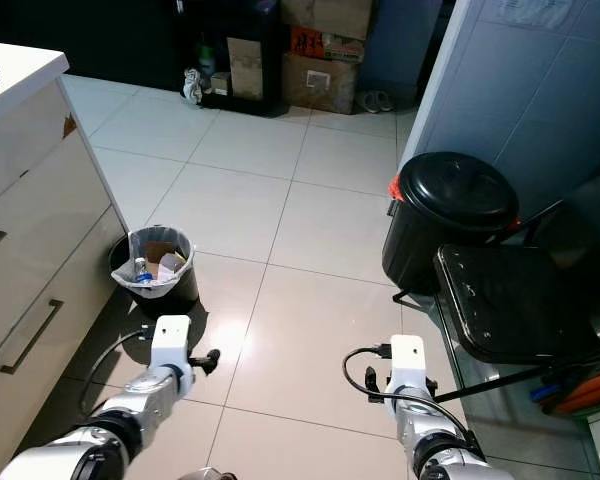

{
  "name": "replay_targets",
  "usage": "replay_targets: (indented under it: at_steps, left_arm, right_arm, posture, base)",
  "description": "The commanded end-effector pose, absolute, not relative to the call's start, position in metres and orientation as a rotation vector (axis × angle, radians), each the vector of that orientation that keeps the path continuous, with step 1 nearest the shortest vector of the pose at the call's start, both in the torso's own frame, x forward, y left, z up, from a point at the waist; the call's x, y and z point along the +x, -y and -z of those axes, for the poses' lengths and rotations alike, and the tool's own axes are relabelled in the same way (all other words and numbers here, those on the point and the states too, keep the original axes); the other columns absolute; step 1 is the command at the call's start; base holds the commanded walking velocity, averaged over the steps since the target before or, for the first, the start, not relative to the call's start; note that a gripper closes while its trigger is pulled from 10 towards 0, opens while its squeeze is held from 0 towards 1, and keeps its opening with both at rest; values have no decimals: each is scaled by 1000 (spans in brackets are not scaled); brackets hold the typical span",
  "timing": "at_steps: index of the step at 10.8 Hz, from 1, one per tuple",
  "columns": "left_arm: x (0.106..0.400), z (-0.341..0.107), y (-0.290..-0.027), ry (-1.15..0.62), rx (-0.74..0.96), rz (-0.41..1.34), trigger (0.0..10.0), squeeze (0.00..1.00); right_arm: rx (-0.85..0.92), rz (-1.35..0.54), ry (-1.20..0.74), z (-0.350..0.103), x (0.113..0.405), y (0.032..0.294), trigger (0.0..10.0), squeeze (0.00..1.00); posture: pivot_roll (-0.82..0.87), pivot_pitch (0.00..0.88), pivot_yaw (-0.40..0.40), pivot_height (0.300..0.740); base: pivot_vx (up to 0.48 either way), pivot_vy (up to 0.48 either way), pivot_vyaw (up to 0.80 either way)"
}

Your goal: Kitchen organization

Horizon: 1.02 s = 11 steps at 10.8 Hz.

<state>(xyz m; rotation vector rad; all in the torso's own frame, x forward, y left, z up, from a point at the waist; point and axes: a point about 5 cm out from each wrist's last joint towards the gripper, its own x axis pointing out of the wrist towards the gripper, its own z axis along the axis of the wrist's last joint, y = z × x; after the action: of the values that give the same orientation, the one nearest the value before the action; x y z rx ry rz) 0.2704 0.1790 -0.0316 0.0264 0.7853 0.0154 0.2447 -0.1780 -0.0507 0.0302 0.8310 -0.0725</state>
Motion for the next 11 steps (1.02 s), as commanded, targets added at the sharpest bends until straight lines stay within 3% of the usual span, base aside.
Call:
replay_targets:
  at_steps: [1, 2, 5, 6, 9, 11]
  left_arm:
    - [264, 37, -181, -810, 55, 1, 10000, 0]
    - [257, 40, -193, -830, 91, -2, 10000, 0]
    - [237, 47, -229, -887, 89, -96, 10000, 0]
    - [227, 50, -242, -899, 85, -147, 10000, 0]
    - [218, 56, -240, -935, 107, -108, 10000, 0]
    - [220, 56, -237, -936, 105, -122, 10000, 0]
  right_arm:
    - [40, 91, -856, 54, 239, 186, 10000, 0]
    - [19, 93, -860, 57, 233, 189, 10000, 0]
    - [192, 224, -814, 60, 226, 197, 10000, 0]
    - [78, 234, -881, 66, 214, 202, 10000, 0]
    - [179, 216, -892, 71, 208, 194, 10000, 0]
    - [34, 112, -910, 71, 208, 192, 10000, 0]
  posture:
    - [20, 0, -55, 740]
    - [28, 0, -39, 740]
    - [28, 0, 24, 740]
    - [30, 0, 36, 740]
    - [33, 0, 50, 740]
    - [38, 0, 19, 740]
  base:
    - [0, 0, 0]
    - [0, 0, 0]
    - [0, 0, 0]
    - [0, 0, 0]
    - [0, 0, 0]
    - [0, 0, 800]
